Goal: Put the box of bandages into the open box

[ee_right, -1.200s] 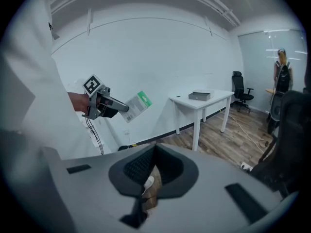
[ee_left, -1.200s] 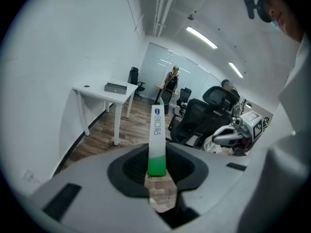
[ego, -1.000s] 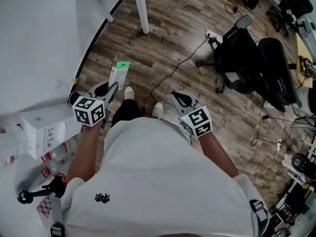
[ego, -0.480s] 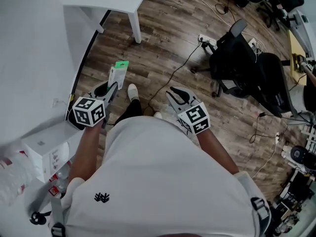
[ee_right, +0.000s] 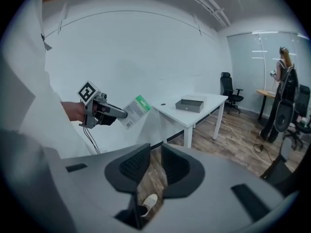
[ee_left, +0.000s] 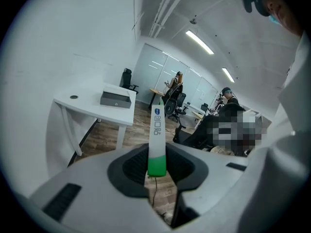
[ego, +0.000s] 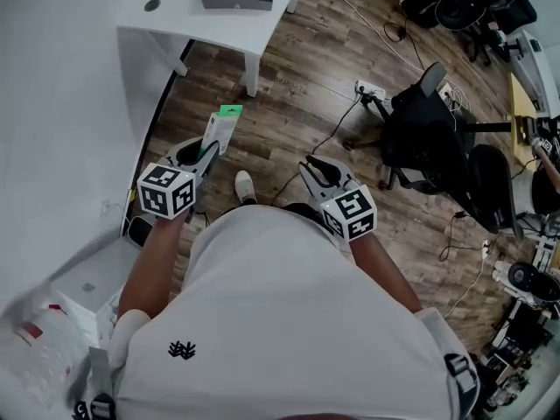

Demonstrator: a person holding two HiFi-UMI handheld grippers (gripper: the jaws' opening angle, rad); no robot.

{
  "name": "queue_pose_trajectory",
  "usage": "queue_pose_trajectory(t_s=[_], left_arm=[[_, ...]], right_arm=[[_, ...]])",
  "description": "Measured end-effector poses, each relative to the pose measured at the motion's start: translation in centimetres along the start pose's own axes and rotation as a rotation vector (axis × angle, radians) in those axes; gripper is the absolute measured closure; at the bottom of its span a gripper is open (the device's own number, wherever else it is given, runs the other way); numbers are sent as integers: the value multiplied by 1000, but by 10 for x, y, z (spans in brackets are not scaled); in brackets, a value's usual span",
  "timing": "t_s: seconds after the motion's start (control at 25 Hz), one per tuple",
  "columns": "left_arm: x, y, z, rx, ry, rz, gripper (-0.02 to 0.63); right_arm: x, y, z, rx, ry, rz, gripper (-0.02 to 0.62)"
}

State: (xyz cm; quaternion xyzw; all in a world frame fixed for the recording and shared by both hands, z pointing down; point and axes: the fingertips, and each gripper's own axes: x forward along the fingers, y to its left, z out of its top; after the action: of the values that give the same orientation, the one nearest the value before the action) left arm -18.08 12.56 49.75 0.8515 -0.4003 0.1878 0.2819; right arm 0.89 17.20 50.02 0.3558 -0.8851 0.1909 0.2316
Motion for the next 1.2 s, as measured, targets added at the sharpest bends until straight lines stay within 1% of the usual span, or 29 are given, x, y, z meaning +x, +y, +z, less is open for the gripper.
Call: queue_pose_trajectory(t_s=[0.2,0.32,0.56,0.76,0.92,1.08,1.2], left_arm=[[7,40,14,19,9,0,517],[11,49,25,5,-6,0,517],[37,64,48,-8,-12,12,517],[67,82,76,-16,3,56,517],[95,101,106,-28,12,93,517],[113,120,141,-23,22,144,517],[127,133,159,-13,24,184,517]], right_arm=[[31,4,22,0,-4,-13,523],[40,2,31,-14,5,-8,523],[62,-26,45,-13,19,14,523],[89,-65,63,-22,19,65,523],[114,-110,88,-40,10,97,523],[131,-147,115,-51,-2,128,523],[140,-169,126,-55,-10,142,523]])
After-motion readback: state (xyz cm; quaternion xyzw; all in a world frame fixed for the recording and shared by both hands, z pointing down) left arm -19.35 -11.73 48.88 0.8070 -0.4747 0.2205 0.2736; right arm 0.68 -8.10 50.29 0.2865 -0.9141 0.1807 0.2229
